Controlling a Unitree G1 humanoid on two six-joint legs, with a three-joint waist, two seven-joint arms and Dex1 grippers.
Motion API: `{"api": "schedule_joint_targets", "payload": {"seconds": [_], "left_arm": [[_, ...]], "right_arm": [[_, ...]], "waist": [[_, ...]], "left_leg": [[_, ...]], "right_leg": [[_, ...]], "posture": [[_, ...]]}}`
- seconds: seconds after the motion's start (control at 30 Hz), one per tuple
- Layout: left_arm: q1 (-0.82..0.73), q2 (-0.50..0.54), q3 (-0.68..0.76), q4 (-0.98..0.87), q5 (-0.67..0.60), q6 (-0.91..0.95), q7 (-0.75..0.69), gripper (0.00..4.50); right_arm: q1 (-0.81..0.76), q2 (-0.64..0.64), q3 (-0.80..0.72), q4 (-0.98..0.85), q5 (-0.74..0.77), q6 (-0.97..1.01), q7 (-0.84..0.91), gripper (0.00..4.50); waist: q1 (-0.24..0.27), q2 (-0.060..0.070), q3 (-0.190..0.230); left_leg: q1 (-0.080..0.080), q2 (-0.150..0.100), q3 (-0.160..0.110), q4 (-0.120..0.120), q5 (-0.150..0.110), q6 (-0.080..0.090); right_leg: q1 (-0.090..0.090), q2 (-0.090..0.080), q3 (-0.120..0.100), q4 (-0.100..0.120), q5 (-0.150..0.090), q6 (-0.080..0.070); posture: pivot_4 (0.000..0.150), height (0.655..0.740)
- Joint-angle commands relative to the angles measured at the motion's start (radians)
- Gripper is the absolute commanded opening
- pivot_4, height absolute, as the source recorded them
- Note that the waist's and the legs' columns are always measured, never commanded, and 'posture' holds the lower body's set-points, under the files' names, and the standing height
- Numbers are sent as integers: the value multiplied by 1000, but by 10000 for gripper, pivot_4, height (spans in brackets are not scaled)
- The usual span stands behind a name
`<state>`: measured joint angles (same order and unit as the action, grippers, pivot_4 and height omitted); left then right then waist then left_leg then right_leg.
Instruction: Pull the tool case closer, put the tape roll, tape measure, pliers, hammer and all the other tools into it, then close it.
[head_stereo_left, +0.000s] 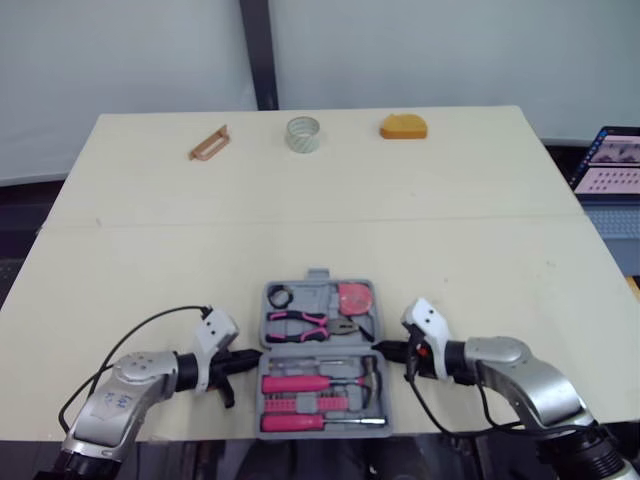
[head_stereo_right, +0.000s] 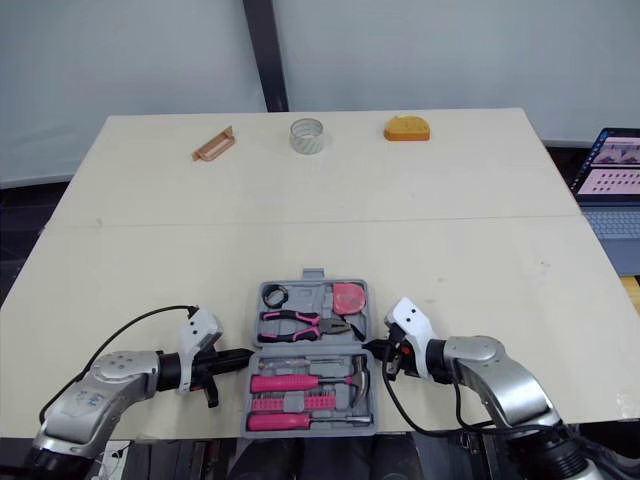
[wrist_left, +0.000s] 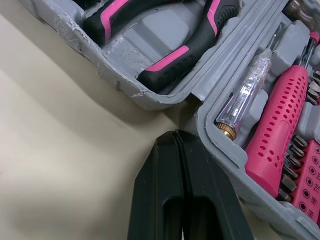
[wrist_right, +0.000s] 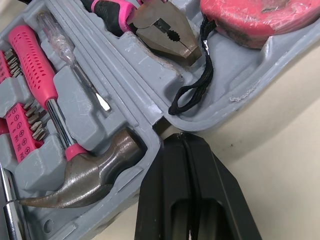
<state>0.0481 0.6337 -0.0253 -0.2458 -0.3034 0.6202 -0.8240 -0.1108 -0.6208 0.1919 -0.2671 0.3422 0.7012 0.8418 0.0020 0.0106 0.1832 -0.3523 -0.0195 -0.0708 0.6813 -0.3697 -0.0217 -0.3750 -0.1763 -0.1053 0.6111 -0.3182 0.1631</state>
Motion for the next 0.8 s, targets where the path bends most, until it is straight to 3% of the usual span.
{"api": "schedule_joint_targets", "payload": {"seconds": [0.03, 0.23, 0.27, 0.37, 0.57, 0.8], "left_arm": [[9, 6, -15, -21, -8, -13, -11, 368], [6, 54, 54, -13, -38, -13, -36, 368], [2, 68, 69, -19, -51, -4, -46, 78], [-8, 122, 94, -17, -48, -15, -72, 0], [3, 187, 156, -156, -181, 69, -146, 0], [107, 231, 51, -268, -161, 77, -156, 0]], "right_arm": [[-1, -7, 9, -28, 11, -13, 25, 600], [-9, -59, -48, 29, -2, -40, 32, 600], [-11, -69, -58, 32, 10, -35, 39, 2858], [-16, -100, -79, 35, 33, -23, 69, 12925], [-118, -43, -218, 92, 200, 182, 37, 42564], [-273, 90, -307, 188, 337, 485, -84, 43879]], "waist": [[0, 0, 0], [0, 0, 0], [0, 0, 0], [-1, 0, 0], [-3, -1, 1], [-4, -1, 1]], "left_leg": [[0, 0, 0, 0, 0, 0], [0, 0, 0, 0, 0, 0], [0, 0, 0, 0, 0, 0], [0, 0, 0, 0, 0, 0], [-1, 1, 0, 0, 0, 0], [0, 2, 1, -1, 0, 0]], "right_leg": [[0, 0, 0, 0, 0, 0], [0, 0, 0, 0, 0, 0], [0, 0, 0, 0, 0, 0], [0, 0, 0, 0, 0, 0], [0, 0, 0, 0, 0, 0], [0, 1, 0, -1, 0, 0]], "posture": [[1500, 7400], [1500, 7400], [1500, 7400], [1500, 7400], [1500, 7400], [1500, 7400]]}}
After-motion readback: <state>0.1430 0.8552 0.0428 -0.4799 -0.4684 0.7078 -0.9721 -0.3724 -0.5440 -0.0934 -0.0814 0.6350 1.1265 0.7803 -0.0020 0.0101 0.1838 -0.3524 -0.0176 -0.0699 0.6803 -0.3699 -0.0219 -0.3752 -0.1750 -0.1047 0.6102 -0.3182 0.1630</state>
